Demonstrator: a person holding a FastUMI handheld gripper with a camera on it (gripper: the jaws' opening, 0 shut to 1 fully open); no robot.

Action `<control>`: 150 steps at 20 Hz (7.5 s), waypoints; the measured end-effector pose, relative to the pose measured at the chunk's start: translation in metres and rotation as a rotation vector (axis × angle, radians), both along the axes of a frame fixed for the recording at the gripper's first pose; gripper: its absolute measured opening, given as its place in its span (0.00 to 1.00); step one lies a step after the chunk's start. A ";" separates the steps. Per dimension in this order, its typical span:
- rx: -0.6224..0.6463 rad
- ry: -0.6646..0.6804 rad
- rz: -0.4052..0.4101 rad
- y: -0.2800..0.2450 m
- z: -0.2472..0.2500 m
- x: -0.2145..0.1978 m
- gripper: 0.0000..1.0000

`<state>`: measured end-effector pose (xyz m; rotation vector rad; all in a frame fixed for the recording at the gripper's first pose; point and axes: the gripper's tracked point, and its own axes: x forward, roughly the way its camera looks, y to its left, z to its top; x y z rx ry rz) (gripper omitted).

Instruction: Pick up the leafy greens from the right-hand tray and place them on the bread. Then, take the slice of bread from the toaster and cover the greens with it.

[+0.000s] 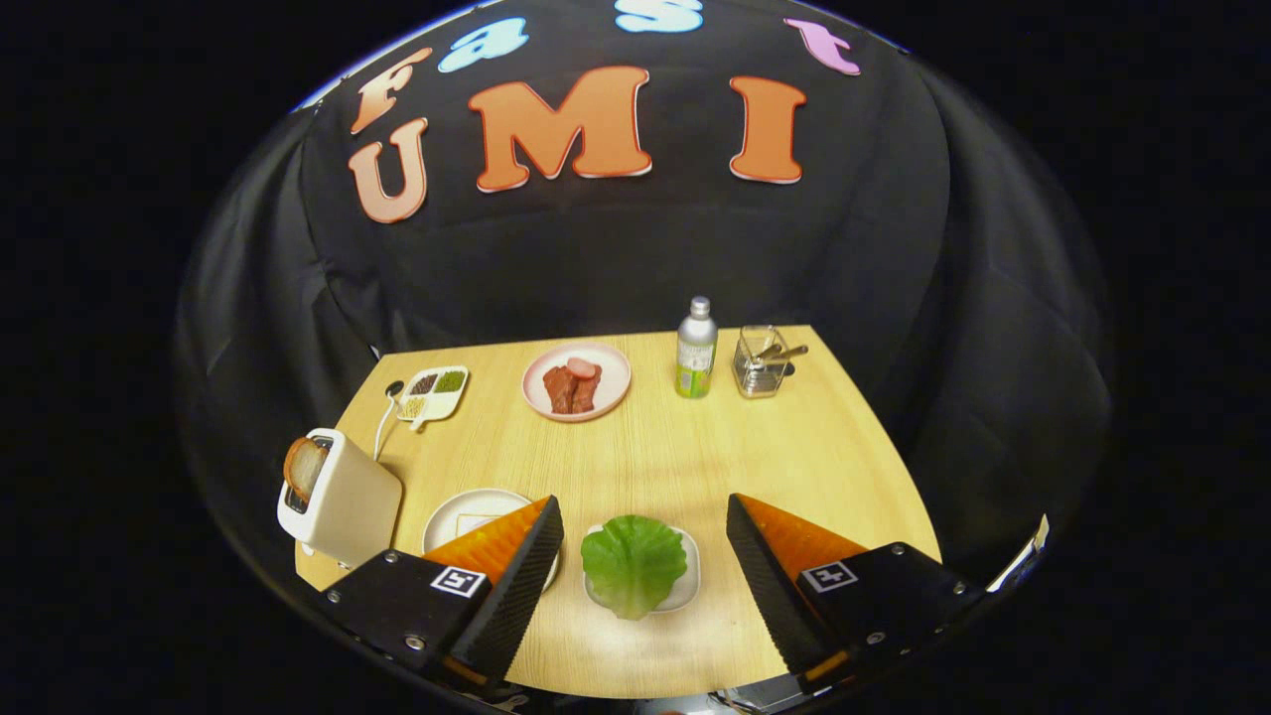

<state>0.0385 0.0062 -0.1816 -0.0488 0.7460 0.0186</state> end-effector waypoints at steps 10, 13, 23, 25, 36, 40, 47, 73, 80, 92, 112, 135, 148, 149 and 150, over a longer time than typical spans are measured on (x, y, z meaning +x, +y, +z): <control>-0.064 0.397 -0.019 -0.004 -0.149 0.022 1.00; -0.079 0.488 -0.014 -0.003 -0.187 0.015 1.00; -0.072 0.608 -0.049 -0.003 -0.240 0.016 0.98; -0.076 0.614 -0.048 -0.002 -0.240 0.016 0.93; -0.072 0.621 -0.079 -0.006 -0.233 0.011 0.01; -0.055 0.579 -0.085 -0.003 -0.209 0.015 0.01; -0.057 0.484 -0.045 0.030 -0.147 0.024 0.01; 0.076 0.496 0.176 0.215 -0.187 0.001 0.03; 0.019 0.512 0.156 0.196 -0.198 0.003 0.14; -0.039 0.479 0.116 0.194 -0.174 0.005 0.99; 0.028 0.362 0.262 0.404 -0.026 -0.003 0.98; 0.036 0.476 0.221 0.434 -0.069 -0.006 0.06; 0.169 0.311 0.212 0.362 0.035 0.004 0.06; 0.175 0.306 0.203 0.350 0.035 0.005 0.06; 0.177 0.303 0.195 0.338 0.034 0.005 0.06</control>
